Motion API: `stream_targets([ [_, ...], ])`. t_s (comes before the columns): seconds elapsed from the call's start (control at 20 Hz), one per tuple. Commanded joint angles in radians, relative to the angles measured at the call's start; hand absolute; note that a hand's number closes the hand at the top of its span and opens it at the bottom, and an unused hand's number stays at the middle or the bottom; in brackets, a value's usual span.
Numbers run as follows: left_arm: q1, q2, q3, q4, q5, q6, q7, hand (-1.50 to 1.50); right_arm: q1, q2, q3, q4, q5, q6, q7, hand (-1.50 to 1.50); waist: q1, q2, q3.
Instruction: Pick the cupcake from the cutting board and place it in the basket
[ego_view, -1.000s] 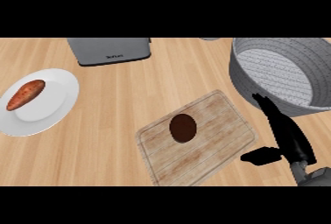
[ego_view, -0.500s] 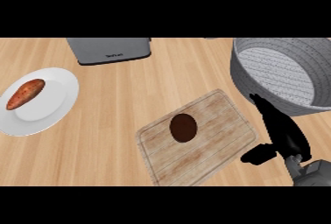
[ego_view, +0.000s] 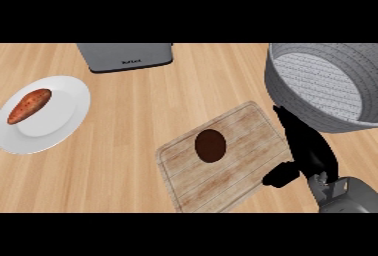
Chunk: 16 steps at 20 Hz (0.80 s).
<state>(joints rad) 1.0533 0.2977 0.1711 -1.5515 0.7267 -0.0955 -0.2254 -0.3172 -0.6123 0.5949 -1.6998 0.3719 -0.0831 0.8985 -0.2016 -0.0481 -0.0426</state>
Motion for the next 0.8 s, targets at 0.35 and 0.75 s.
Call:
stream_targets([
  [0.35,-0.315,0.104,0.052,-0.116,-0.070,-0.041,-0.148,0.00,-0.088,0.080,0.049,-0.004,0.065,0.032,0.159,-1.50,-0.034,0.021,0.039],
  [0.75,-0.324,0.042,0.056,-0.044,-0.059,-0.065,-0.294,0.00,-0.135,0.136,0.072,0.009,0.108,0.045,0.199,-1.50,-0.062,0.039,0.044],
])
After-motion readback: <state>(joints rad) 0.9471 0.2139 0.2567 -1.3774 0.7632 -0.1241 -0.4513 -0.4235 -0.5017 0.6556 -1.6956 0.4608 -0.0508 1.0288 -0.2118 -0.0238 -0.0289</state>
